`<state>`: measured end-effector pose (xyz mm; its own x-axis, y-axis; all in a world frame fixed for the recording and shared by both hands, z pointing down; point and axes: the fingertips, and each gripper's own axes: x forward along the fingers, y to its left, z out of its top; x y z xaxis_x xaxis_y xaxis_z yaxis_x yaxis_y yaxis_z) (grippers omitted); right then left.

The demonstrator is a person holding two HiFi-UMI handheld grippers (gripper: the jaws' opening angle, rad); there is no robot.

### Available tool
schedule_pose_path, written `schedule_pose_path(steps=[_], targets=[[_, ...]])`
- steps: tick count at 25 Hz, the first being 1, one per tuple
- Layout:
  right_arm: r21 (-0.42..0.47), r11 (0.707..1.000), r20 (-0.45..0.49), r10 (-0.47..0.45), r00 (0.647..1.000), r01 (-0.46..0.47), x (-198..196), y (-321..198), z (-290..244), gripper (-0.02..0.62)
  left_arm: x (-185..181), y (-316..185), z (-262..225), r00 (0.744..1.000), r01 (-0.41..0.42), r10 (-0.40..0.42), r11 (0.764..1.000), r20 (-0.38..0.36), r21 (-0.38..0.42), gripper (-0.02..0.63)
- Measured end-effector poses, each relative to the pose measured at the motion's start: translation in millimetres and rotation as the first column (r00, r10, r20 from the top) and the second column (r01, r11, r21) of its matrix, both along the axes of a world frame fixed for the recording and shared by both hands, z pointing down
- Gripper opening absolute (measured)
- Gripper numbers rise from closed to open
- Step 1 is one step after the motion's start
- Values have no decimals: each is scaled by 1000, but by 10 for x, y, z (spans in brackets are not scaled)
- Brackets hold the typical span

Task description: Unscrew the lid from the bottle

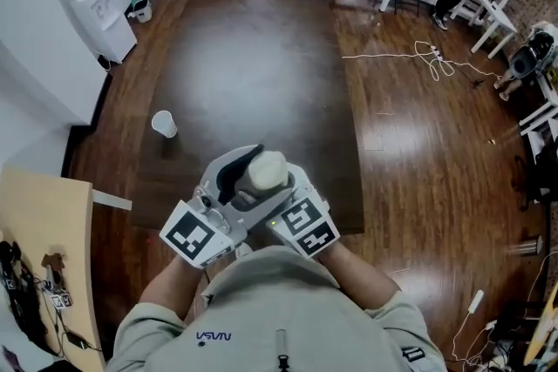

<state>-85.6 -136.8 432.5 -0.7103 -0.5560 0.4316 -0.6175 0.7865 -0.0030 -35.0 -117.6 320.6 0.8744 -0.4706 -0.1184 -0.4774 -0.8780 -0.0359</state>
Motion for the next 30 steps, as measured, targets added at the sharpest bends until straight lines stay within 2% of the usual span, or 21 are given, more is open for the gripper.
schedule_pose_path(steps=[5,10,13,15,17,18,20,23,26,30], targets=[[45,995,-41,95,995,-93,111,-70,92,301,30,-12,84,997,57,-58,998,-46,-24,282],[15,997,-55,74,996,-73,104,-23,176,301,23,-2,160,998,29,-32,998,-51,-52,282],[-14,999,-42,28,999,-29,81,32,174,301,-2,31,134,993,-48,38,995,-109,-86,284],[-41,999,-17,-29,999,28,78,76,154,301,-1,71,92,982,-126,109,986,-152,-110,312],[-86,988,32,-125,992,127,61,160,138,301,-9,118,59,966,-212,186,968,-181,-133,341],[-117,973,73,-191,979,198,42,232,118,301,-21,138,46,954,-255,224,955,-198,-150,345],[-177,912,177,-340,923,370,-6,440,39,301,-55,158,24,927,-337,289,922,-240,-189,347],[-223,771,286,-534,796,597,-43,799,-94,301,-93,187,-19,880,-443,369,866,-299,-232,347],[-242,626,348,-657,669,741,-61,1119,-197,301,-90,297,-83,818,-555,472,799,-330,-232,347],[-251,448,434,-740,513,858,-99,1430,-330,301,-94,490,-159,718,-689,616,696,-324,-204,347]])
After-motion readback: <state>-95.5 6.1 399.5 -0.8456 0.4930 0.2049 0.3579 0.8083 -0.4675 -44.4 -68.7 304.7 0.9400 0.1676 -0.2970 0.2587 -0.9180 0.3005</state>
